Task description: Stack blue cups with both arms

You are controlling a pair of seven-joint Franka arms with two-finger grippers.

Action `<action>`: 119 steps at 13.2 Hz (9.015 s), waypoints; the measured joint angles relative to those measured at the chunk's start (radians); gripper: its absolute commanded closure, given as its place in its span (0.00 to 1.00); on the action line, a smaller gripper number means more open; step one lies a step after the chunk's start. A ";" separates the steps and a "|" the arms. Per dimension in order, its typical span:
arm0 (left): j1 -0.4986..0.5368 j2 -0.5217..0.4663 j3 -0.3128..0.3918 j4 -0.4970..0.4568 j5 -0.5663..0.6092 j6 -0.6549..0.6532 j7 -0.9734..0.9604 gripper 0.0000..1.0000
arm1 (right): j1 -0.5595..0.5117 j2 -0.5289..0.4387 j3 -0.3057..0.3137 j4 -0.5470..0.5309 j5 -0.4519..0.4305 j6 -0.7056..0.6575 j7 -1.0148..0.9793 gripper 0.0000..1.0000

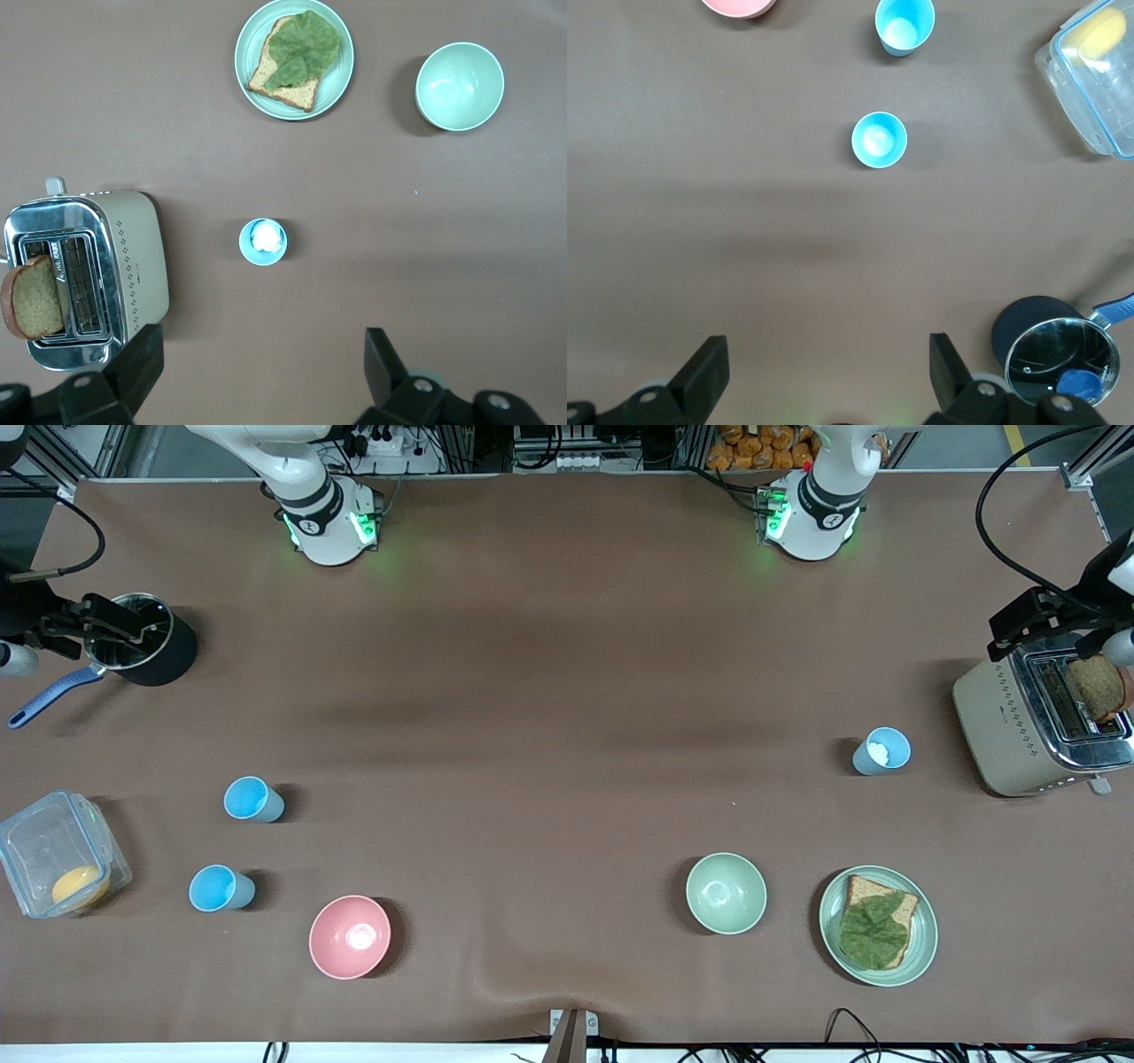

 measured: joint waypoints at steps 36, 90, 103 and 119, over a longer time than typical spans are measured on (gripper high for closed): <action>0.173 0.278 0.008 -0.762 0.000 0.928 0.122 1.00 | -0.059 0.651 -0.008 -0.021 -0.019 0.517 -0.007 0.21; -0.022 0.127 -0.113 0.053 0.062 0.096 -0.279 0.00 | 0.776 0.512 0.029 0.061 0.127 0.383 0.696 1.00; -0.039 0.065 0.007 0.049 0.044 0.022 -0.122 0.00 | 0.763 0.584 0.008 0.040 0.123 0.484 0.749 1.00; -0.051 0.056 -0.005 0.032 0.003 -0.033 -0.122 0.00 | 0.441 0.496 -0.008 0.078 0.123 0.275 0.331 0.00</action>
